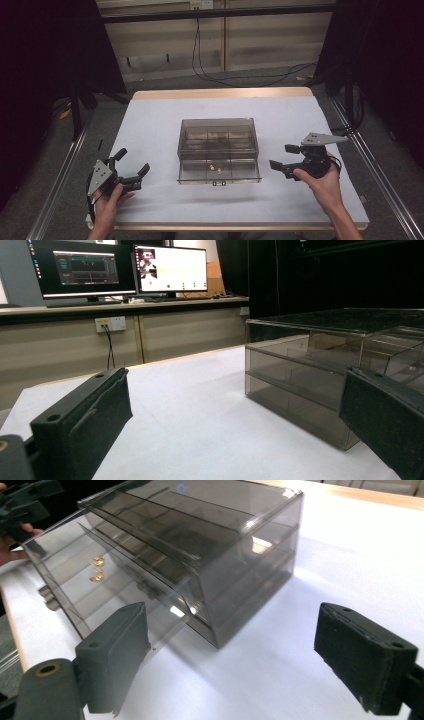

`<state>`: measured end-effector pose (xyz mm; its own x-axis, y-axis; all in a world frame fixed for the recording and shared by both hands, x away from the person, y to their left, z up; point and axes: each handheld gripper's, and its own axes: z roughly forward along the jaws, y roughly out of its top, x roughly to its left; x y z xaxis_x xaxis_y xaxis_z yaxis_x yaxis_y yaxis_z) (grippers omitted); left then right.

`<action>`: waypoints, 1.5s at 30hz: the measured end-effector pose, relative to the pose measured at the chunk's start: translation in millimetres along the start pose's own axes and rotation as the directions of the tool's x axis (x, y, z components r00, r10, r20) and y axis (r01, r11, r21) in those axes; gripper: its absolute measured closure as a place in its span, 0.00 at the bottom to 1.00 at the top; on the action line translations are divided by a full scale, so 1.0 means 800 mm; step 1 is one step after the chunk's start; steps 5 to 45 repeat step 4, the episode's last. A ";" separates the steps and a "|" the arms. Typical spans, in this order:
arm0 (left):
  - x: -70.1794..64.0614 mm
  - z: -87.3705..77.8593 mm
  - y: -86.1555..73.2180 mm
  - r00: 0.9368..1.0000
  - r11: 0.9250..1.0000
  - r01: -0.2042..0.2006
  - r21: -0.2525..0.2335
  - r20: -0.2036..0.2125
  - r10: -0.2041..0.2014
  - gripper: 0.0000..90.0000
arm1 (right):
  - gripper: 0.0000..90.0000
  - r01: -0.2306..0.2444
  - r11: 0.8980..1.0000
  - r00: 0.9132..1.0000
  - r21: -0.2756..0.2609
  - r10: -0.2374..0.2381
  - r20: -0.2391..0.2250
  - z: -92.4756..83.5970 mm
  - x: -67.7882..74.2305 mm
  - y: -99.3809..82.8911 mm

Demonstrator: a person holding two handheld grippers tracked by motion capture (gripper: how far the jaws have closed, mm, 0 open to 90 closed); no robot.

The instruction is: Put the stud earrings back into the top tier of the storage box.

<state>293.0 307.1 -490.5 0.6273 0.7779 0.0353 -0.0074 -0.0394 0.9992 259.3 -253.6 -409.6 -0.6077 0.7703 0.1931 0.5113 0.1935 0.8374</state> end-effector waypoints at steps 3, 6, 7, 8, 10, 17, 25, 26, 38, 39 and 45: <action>0.000 0.000 0.000 1.000 1.000 -0.001 -0.001 0.002 0.001 0.01 | 0.14 -0.007 1.000 1.000 0.001 0.007 0.015 -0.001 -0.006 -0.006; 0.000 0.000 0.000 1.000 1.000 -0.008 -0.002 -0.006 0.008 0.01 | 0.14 -0.010 1.000 1.000 0.002 0.010 0.019 -0.001 -0.008 -0.008; 0.000 0.000 0.000 1.000 1.000 -0.008 -0.002 -0.006 0.008 0.01 | 0.14 -0.010 1.000 1.000 0.002 0.010 0.019 -0.001 -0.008 -0.008; 0.000 0.000 0.000 1.000 1.000 -0.008 -0.002 -0.006 0.008 0.01 | 0.14 -0.010 1.000 1.000 0.002 0.010 0.019 -0.001 -0.008 -0.008; 0.000 0.000 0.000 1.000 1.000 -0.008 -0.002 -0.006 0.008 0.01 | 0.14 -0.010 1.000 1.000 0.002 0.010 0.019 -0.001 -0.008 -0.008; 0.000 0.000 0.000 1.000 1.000 -0.008 -0.002 -0.006 0.008 0.01 | 0.14 -0.010 1.000 1.000 0.002 0.010 0.019 -0.001 -0.008 -0.008; 0.000 0.000 0.000 1.000 1.000 -0.008 -0.002 -0.006 0.008 0.01 | 0.14 -0.010 1.000 1.000 0.002 0.010 0.019 -0.001 -0.008 -0.008; 0.000 0.000 0.000 1.000 1.000 -0.008 -0.002 -0.006 0.008 0.01 | 0.14 -0.010 1.000 1.000 0.002 0.010 0.019 -0.001 -0.008 -0.008; 0.000 0.000 0.000 1.000 1.000 -0.008 -0.002 -0.006 0.008 0.01 | 0.14 -0.010 1.000 1.000 0.002 0.010 0.019 -0.001 -0.008 -0.008; 0.000 0.000 0.000 1.000 1.000 -0.008 -0.002 -0.006 0.008 0.01 | 0.14 -0.010 1.000 1.000 0.002 0.010 0.019 -0.001 -0.008 -0.008; 0.000 0.000 0.000 1.000 1.000 -0.008 -0.002 -0.006 0.008 0.01 | 0.14 -0.010 1.000 1.000 0.002 0.010 0.019 -0.001 -0.008 -0.008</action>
